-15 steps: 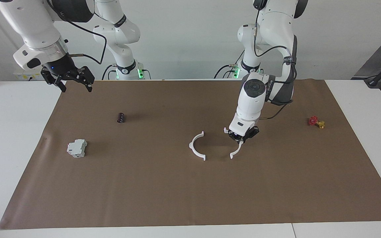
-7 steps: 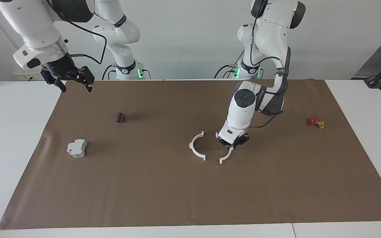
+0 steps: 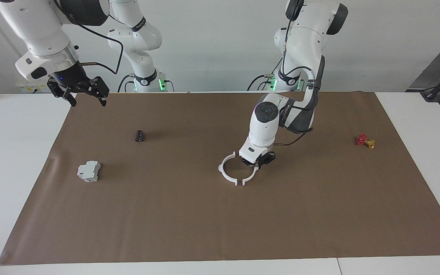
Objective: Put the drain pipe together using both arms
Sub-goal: 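Press the held half-ring against the placed half-ring with the left gripper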
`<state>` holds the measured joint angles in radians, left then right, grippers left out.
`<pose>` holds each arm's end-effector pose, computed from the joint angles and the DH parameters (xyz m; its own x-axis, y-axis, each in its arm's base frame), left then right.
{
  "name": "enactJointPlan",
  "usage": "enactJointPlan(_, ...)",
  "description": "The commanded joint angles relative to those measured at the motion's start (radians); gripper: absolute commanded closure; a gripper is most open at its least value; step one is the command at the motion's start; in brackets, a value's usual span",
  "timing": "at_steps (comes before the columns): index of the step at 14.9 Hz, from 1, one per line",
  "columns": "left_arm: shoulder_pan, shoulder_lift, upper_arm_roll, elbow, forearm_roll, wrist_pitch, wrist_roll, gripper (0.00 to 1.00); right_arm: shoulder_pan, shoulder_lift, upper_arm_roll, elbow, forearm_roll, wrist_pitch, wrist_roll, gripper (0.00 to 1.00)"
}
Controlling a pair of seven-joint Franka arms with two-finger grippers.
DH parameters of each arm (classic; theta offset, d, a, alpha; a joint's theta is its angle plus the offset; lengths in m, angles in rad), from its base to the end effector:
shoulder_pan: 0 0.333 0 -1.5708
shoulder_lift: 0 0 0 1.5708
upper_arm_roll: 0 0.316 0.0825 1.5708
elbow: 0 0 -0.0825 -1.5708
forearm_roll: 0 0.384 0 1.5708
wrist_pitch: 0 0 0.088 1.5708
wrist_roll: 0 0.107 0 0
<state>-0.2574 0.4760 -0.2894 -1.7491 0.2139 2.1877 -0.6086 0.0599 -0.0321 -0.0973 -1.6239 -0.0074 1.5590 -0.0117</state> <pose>0.5745 -0.3207 0.3087 0.9993 -0.0342 0.0117 -0.0337 -0.9985 -0.0423 0.5420 -0.0219 0.6160 0.9991 -0.0256 -0.0330 -0.0255 -0.9997 0.0039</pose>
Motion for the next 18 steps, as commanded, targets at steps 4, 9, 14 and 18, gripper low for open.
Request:
enactJointPlan(4, -0.008, 0.004, 0.007, -0.004, 0.028, 0.017, -0.028, 1.00, -0.005, -0.025, 0.004, -0.022, 0.000, -0.007, -0.019, 0.00)
enactJointPlan(9, -0.008, 0.016, 0.009, -0.001, 0.028, 0.058, -0.075, 1.00, -0.005, -0.025, 0.004, -0.022, 0.000, -0.007, -0.019, 0.00)
enactJointPlan(14, -0.005, 0.016, 0.009, -0.001, 0.027, 0.086, -0.077, 1.00, -0.005, -0.025, 0.004, -0.022, 0.000, -0.007, -0.019, 0.00)
enactJointPlan(18, -0.005, 0.015, 0.010, -0.003, 0.030, 0.095, -0.082, 1.00, -0.005, -0.025, 0.004, -0.022, 0.000, -0.007, -0.019, 0.00)
